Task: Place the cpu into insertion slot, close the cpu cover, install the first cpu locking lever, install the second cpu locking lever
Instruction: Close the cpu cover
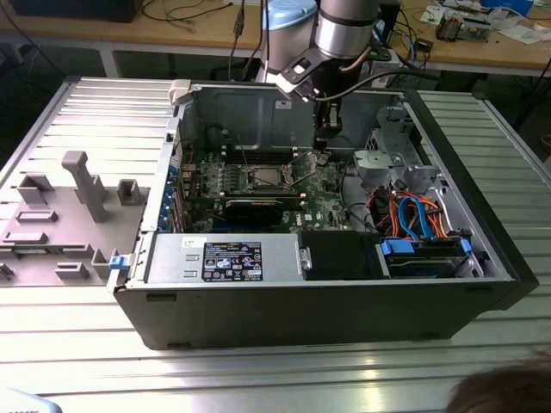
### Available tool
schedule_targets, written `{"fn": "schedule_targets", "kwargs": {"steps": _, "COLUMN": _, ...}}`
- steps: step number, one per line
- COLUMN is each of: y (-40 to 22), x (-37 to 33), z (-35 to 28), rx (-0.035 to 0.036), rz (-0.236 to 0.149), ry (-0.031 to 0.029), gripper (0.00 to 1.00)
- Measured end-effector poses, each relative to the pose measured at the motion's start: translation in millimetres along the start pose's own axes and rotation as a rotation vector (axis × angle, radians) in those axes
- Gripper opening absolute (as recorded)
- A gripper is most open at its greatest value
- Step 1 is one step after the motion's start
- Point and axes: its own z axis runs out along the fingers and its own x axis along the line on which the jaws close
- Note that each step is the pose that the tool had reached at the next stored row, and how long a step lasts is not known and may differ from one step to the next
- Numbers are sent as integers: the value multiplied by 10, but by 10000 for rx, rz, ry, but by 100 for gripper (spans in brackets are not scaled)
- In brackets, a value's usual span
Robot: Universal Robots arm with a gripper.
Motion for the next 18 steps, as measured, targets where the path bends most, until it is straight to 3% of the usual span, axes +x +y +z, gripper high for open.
{"fn": "schedule_targets", "kwargs": {"steps": 18, "y": 25, "x": 1, "z": 20, "rx": 0, "rz": 1, "ry": 0, "gripper": 11}}
